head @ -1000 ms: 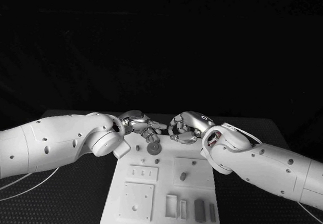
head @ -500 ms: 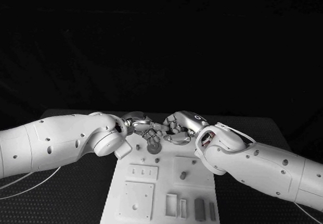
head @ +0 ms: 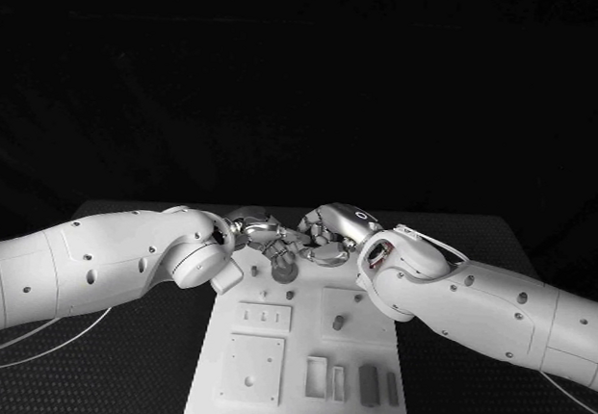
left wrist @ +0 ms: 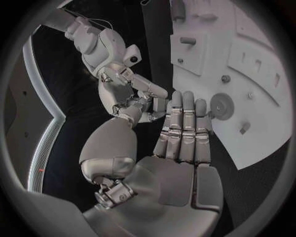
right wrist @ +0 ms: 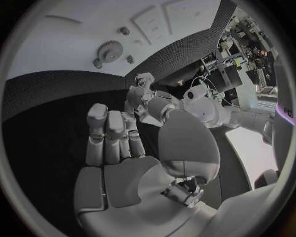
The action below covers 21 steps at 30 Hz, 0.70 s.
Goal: Assemble the parts on the task board
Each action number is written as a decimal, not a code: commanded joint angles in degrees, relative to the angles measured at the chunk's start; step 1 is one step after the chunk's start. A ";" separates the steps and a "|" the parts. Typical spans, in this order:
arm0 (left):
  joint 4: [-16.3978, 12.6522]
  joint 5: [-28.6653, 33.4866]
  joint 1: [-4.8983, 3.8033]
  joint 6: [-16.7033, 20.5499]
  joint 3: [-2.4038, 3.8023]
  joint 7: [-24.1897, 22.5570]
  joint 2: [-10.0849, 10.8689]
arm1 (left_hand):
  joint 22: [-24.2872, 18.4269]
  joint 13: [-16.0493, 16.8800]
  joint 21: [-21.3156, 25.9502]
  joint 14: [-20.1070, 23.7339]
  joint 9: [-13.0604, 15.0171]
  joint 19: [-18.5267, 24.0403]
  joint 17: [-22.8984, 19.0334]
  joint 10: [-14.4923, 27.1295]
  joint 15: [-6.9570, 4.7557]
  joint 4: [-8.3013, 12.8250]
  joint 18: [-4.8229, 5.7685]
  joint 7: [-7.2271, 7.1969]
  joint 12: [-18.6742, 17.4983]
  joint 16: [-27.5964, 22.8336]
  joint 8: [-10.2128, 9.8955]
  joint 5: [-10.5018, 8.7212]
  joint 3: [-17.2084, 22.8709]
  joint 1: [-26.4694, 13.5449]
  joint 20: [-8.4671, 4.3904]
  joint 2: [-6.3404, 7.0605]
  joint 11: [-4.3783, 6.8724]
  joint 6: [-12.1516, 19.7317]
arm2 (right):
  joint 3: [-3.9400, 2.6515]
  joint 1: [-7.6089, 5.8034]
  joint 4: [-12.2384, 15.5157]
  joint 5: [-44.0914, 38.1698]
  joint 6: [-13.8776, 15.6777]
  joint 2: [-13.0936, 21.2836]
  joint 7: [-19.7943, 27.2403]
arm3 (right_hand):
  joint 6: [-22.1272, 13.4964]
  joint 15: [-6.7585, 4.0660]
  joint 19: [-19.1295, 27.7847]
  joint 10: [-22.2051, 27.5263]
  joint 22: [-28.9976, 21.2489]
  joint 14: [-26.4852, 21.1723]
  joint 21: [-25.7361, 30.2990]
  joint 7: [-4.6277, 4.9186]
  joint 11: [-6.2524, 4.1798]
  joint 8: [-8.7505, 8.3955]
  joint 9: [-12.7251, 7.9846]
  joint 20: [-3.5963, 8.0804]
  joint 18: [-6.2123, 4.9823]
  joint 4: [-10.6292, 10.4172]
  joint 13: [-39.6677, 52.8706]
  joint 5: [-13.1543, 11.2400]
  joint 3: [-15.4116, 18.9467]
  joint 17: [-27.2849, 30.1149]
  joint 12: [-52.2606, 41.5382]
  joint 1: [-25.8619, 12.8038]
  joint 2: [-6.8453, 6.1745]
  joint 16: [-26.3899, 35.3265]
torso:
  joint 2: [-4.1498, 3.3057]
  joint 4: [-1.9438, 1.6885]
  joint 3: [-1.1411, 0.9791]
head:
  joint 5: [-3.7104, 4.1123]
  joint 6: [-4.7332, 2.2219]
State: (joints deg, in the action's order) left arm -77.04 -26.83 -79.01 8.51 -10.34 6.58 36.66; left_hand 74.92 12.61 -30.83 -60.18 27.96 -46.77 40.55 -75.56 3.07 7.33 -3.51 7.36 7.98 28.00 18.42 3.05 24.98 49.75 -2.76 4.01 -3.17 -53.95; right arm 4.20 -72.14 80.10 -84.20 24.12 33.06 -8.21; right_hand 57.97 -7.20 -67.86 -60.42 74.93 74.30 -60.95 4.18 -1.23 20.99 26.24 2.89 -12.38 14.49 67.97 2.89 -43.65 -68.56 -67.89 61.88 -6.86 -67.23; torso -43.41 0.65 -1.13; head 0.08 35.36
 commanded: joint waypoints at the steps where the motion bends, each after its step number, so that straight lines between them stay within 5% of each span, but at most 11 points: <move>1: -0.36 0.02 -0.07 -1.20 0.09 -0.72 -0.33 | 1.07 0.15 -0.29 0.31 0.03 0.42 0.11 -0.41 -0.18 0.71 -0.58 -0.06 0.24 0.39 0.21 -0.21 -0.09 0.27 0.04 -0.75 0.14 -0.44 | 0.08 0.03 -0.04 -0.88 -0.75 -0.37 0.05 | 1.64 -0.02 -0.39 -0.39 0.08 0.30 -0.22 0.77 -0.03 1.53 2.83 -0.08 -2.62 -0.06 0.01 0.18 -0.39 0.03 -0.28 -0.29 0.06 -0.14 | 0.00 0.00 0.02 | 0.06 0.08; 11: -0.28 0.37 -0.07 -0.78 0.09 -1.06 -0.61 | 1.02 0.50 -0.46 0.32 -0.04 0.46 0.17 -0.60 -0.21 2.37 -0.49 -0.18 0.28 0.48 0.20 -0.19 -0.03 1.23 0.00 -2.64 0.27 -0.84 | 0.34 0.04 -0.29 -0.87 -1.15 -0.78 -0.01 | 1.66 -0.02 -0.42 -0.45 0.07 0.33 -0.21 0.77 -0.03 1.53 2.85 -0.08 -2.62 -0.06 0.03 0.20 -0.44 0.03 -0.29 -0.33 0.04 -0.13 | 0.00 0.02 0.01 | 0.09 0.21; 21: -0.29 0.62 -0.06 -0.69 0.09 -1.21 -0.38 | 0.92 1.31 -0.70 -0.06 0.07 0.44 0.30 -1.96 -0.39 4.81 -0.26 -0.85 0.86 0.81 0.73 -0.23 2.21 3.42 -0.10 -7.63 0.95 -2.58 | 0.50 0.05 -0.65 -0.96 -1.66 -0.77 -0.35 | 1.69 -0.02 -0.45 -0.48 0.05 0.36 -0.19 0.76 -0.04 1.54 2.87 -0.09 -2.62 -0.04 0.02 0.24 -0.51 0.05 -0.27 -0.38 0.02 -0.11 | 0.00 0.04 -0.03 | 0.20 0.29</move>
State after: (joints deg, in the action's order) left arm -76.98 -26.76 -78.90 8.52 -10.45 6.87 36.47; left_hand 74.91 13.91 -31.27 -60.19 28.10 -46.56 40.79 -77.12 3.06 12.12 -3.09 6.47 8.65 28.46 18.98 3.04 27.02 53.16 -2.96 -3.12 -2.26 -56.10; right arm 4.56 -72.24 79.44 -84.38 23.99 32.39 -8.39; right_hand 58.15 -7.10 -67.85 -60.42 74.92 74.40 -60.95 4.01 -1.23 21.03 26.28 2.87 -12.39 14.31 67.96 2.87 -43.82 -68.55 -67.89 61.31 -7.44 -67.23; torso -43.41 0.66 -1.12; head 0.26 35.68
